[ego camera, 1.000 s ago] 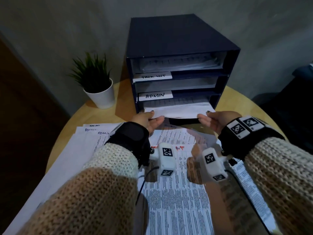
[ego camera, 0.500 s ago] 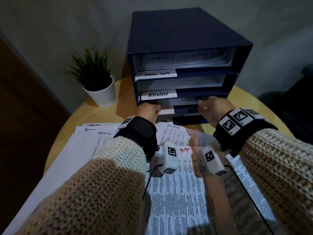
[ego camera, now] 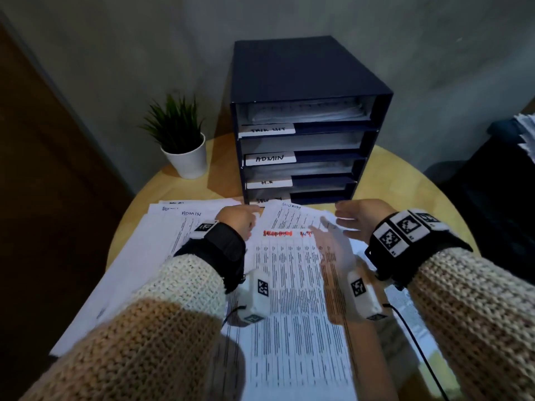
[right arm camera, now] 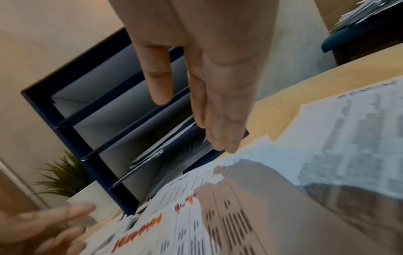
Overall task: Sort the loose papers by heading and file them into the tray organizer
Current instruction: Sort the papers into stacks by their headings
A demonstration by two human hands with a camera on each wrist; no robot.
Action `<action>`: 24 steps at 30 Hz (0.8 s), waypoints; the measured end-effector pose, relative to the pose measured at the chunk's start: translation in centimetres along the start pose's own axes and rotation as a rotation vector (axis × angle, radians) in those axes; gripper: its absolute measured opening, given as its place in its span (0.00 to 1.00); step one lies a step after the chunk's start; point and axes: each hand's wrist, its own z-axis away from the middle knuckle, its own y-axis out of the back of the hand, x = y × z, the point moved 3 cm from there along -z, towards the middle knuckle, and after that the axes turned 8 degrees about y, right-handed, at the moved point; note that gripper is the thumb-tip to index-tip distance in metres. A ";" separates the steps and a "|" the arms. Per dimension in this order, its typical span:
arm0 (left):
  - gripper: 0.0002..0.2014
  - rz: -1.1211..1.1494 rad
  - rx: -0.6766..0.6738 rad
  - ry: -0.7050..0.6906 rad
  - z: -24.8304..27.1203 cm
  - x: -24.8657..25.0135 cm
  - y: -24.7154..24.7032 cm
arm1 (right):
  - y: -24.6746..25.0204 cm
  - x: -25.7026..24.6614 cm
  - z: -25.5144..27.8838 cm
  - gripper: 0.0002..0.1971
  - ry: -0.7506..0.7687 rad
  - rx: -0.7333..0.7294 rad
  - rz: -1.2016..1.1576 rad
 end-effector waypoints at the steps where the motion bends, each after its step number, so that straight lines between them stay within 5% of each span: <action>1: 0.17 -0.025 0.040 0.022 0.7 -0.7 0.8 | 0.3 0.6 0.9 0.06 -0.025 0.014 0.047; 6: 0.17 -0.202 0.214 0.080 3.0 -5.2 4.1 | 1.8 3.6 4.5 0.04 -0.095 0.087 0.138; 13: 0.17 -0.126 0.107 0.172 7.4 -9.5 2.8 | 2.4 7.7 8.2 0.10 -0.121 0.138 0.209; 16: 0.15 -0.198 0.085 0.050 8.4 -10.1 2.1 | 2.6 8.9 8.4 0.13 -0.093 0.172 0.284; 18: 0.12 -0.276 0.115 -0.043 8.6 -10.7 2.1 | 2.7 8.7 8.6 0.03 -0.050 0.178 0.317; 21: 0.11 -0.379 0.158 -0.158 8.7 -10.8 2.0 | 2.7 9.4 8.0 0.18 -0.024 0.172 0.323; 24: 0.10 -0.312 0.183 -0.215 8.3 -10.5 2.2 | 2.5 9.3 8.0 0.18 0.003 0.172 0.330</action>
